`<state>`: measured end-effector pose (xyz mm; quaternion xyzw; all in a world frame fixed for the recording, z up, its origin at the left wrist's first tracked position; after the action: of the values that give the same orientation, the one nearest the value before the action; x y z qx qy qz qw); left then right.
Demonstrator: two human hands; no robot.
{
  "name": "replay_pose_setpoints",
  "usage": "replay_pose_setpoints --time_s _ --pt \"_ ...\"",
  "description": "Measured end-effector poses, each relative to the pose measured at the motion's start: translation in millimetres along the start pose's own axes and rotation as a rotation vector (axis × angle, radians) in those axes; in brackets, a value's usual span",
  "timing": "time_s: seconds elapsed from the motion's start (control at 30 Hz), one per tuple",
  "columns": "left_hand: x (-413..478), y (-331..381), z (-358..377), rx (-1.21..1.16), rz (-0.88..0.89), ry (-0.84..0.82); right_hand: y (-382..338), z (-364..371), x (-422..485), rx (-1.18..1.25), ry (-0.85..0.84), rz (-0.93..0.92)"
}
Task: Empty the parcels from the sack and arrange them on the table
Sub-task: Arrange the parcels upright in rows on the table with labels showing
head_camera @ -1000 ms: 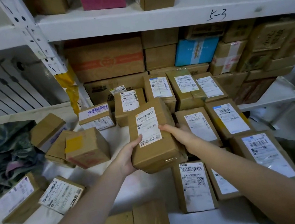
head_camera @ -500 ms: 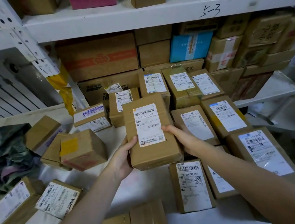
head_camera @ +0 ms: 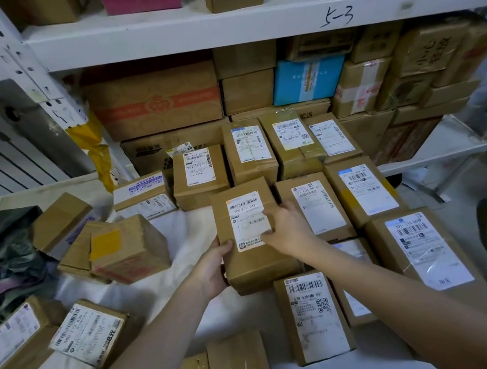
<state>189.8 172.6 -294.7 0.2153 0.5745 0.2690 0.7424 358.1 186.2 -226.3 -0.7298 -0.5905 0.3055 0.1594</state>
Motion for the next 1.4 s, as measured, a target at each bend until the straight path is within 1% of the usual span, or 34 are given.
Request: replay_pose_setpoints --time_s 0.13,0.3,0.37,0.47,0.53,0.6,0.67,0.73,0.77,0.8,0.83,0.87,0.9,0.93,0.97,1.0,1.1,1.2,1.23,1.3,1.37,1.4 --pt "1.1 3.7 12.7 0.083 0.028 -0.005 4.9 4.6 -5.0 -0.152 -0.003 -0.049" --pt "5.9 5.1 20.1 0.165 0.062 0.013 1.9 14.1 -2.8 -0.283 -0.106 -0.129" --pt "6.2 8.4 19.3 0.271 0.058 0.062 1.9 11.1 0.9 -0.331 -0.123 -0.121" --pt "1.9 15.1 13.8 0.414 0.07 0.2 -4.2 10.0 4.6 -0.478 -0.173 -0.102" --pt "-5.9 27.8 9.1 0.522 0.159 0.29 -12.4 10.4 5.0 -0.534 -0.145 -0.136" --pt "-19.3 52.1 -2.5 0.688 0.322 0.405 -21.0 12.6 3.1 -0.539 -0.114 -0.198" --pt "-36.8 85.2 -18.2 0.853 0.519 0.52 -22.9 15.0 0.8 -0.544 -0.14 -0.201" --pt "-51.2 118.4 -41.0 1.023 0.635 0.638 -23.1 12.7 1.8 -0.555 -0.148 -0.185" --pt "-57.0 133.5 -54.8 1.152 0.637 0.698 -25.3 12.5 2.8 -0.554 -0.15 -0.189" --pt "-58.1 142.8 -69.1 1.314 0.574 0.742 -25.9 13.5 3.0 -0.551 -0.156 -0.194" --pt "-59.2 148.1 -86.2 1.464 0.465 0.755 -29.1 16.1 3.0 -0.55 -0.159 -0.208" --pt "-55.8 147.0 -101.4 1.573 0.331 0.718 -29.7 18.9 2.5 -0.548 -0.159 -0.216" --pt "-52.5 142.5 -113.1 1.625 0.218 0.659 -28.8 21.8 1.4 -0.543 -0.154 -0.219" --pt "-49.7 137.4 -124.6 1.631 0.151 0.61 -30.8 25.1 0.1 -0.542 -0.146 -0.226" --pt "-48.2 133.7 -131.0 1.637 0.137 0.589 -32.0 28.2 -0.4 -0.549 -0.137 -0.236" --pt "-46.2 133.7 -134.3 1.659 0.16 0.6 -33.5 29.5 -0.5 -0.557 -0.126 -0.243" --pt "-44.8 135.8 -125.2 1.725 0.276 0.652 -36.8 27.9 0.6 -0.563 -0.098 -0.251" --pt "-43.7 126.8 -109.2 1.751 0.359 0.61 -34.3 25.0 1.9 -0.578 -0.124 -0.195" --pt "-46.9 125.2 -105.6 1.746 0.405 0.61 -34.7 25.9 3.6 -0.555 -0.141 -0.169" --pt "-58.7 129.1 -97.3 1.71 0.568 0.638 -43.9 25.8 6.7 -0.364 -0.146 -0.13" --pt "-76.2 133.4 -82.9 1.672 0.794 0.652 -56.5 29.0 6.6 -0.024 -0.165 -0.048" --pt "-86.2 133.0 -74.4 1.661 0.924 0.644 -62.6 34.6 3.2 0.194 -0.219 0.039"
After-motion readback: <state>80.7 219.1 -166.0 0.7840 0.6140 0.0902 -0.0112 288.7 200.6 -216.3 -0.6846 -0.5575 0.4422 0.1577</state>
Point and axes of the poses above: each hand's wrist, its own x-axis towards the middle knuckle, its own z-axis out of the palm, y = z × x, the point moved 7 cm from there along x, towards the middle knuckle, and after that the axes turned 1 degree about z, right-handed, at the moved point
